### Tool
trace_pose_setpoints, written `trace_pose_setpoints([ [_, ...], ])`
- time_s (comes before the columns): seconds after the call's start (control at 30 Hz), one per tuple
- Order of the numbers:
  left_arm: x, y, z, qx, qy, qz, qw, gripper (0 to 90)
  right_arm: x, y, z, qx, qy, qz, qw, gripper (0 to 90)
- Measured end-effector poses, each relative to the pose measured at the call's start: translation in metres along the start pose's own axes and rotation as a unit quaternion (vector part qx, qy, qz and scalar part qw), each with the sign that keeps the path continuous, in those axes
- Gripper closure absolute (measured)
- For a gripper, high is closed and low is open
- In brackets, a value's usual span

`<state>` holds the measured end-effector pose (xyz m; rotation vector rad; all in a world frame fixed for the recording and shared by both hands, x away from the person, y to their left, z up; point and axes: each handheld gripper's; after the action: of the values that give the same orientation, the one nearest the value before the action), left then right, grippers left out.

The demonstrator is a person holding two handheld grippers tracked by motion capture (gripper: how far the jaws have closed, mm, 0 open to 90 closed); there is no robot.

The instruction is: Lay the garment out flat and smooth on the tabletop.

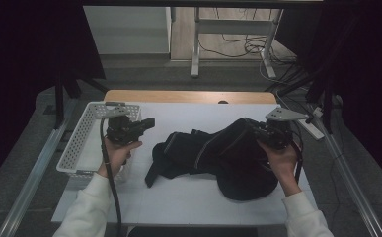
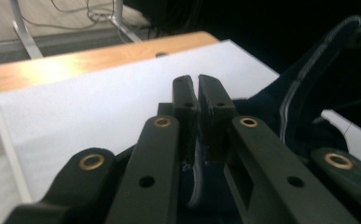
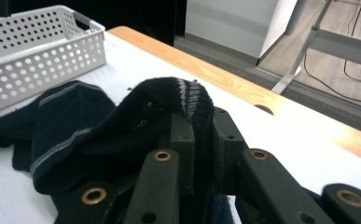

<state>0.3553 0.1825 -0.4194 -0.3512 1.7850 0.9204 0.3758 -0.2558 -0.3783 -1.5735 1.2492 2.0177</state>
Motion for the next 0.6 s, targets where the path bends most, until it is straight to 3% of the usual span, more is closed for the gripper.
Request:
trace_pose_setpoints([
  [0.07, 0.003, -0.009, -0.004, 0.014, -0.009, 0.012, 0.9998, 77.2, 0.002, -0.004, -0.002, 0.002, -0.003, 0.005, 1.0, 80.4],
  [0.13, 0.004, -0.019, -0.009, 0.022, -0.022, 0.028, 0.9991, 64.5, 0.003, -0.006, -0.004, 0.001, -0.007, 0.007, 0.9999, 80.2],
  [0.27, 0.004, -0.046, -0.02, 0.012, -0.059, 0.081, 0.9949, 43.1, 0.005, -0.006, -0.005, 0.002, -0.006, 0.01, 0.9999, 80.1],
  [0.43, 0.007, -0.077, -0.022, 0.011, -0.068, 0.127, 0.9895, 31.8, 0.012, -0.005, -0.006, -0.001, -0.007, 0.013, 0.9999, 80.0],
  [0.6, 0.008, -0.096, -0.025, 0.005, -0.078, 0.153, 0.9851, 24.4, 0.018, -0.006, -0.007, -0.002, -0.007, 0.018, 0.9998, 80.0],
])
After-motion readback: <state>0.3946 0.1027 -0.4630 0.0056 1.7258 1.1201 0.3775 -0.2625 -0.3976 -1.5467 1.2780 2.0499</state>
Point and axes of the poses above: each handheld gripper's, and its own axes: y roughly backward along the jaws, x roughly out of its underside, z roughly to its left, and after that the axes turned 7 degrees about -y, right-handed
